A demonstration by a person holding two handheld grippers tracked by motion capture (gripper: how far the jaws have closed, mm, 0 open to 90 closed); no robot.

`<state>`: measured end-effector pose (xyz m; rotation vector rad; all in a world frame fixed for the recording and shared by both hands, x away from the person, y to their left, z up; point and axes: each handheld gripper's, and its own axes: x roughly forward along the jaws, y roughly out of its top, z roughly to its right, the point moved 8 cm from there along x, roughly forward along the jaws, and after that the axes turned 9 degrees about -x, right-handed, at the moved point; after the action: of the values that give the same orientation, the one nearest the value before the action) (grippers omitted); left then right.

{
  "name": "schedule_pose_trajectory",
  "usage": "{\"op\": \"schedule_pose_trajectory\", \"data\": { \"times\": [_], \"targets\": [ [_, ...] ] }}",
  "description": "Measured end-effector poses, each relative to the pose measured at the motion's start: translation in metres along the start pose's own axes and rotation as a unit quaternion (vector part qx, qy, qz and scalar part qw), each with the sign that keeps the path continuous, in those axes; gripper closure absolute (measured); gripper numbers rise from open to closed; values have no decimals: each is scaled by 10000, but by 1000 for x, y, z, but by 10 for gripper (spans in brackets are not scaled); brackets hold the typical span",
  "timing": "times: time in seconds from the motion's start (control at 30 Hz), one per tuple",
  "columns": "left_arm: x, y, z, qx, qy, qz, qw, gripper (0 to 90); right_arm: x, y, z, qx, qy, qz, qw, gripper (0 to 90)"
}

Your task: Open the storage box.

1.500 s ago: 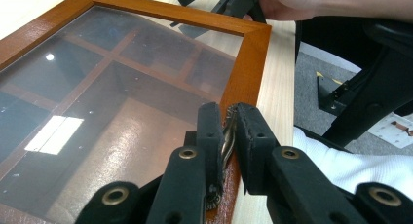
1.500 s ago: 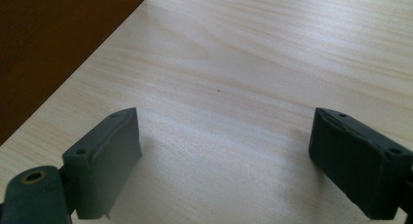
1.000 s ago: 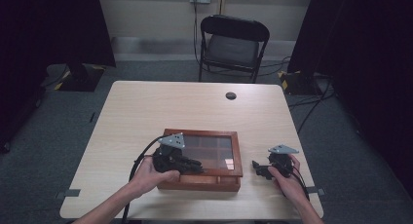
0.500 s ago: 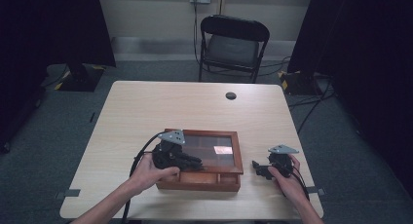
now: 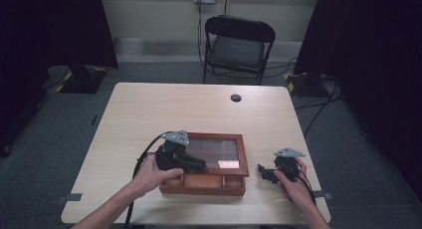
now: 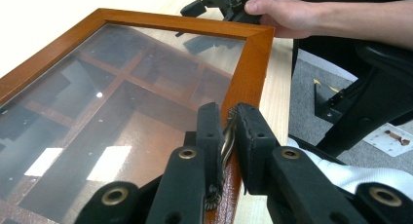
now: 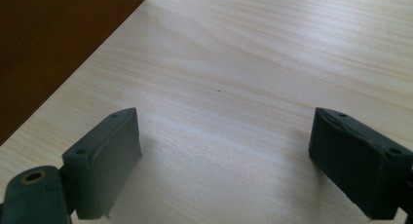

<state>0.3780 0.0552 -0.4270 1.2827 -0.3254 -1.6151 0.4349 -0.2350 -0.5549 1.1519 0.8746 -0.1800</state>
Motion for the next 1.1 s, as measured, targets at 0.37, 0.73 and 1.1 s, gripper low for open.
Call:
{"op": "schedule_pose_trajectory", "data": {
  "times": [0.37, 0.73, 1.1],
  "targets": [
    [-4, 7, 0, 5, 47, 71, 10000, 808, 0, 0, 0, -1, -1, 1, 10000, 108],
    [-8, 13, 0, -46, 56, 120, 9999, 807, 0, 0, 0, -2, -2, 0, 10000, 108],
    [-10, 16, 0, -57, 49, 126, 9999, 808, 0, 0, 0, 5, 1, -4, 10000, 108]
  ]
}}
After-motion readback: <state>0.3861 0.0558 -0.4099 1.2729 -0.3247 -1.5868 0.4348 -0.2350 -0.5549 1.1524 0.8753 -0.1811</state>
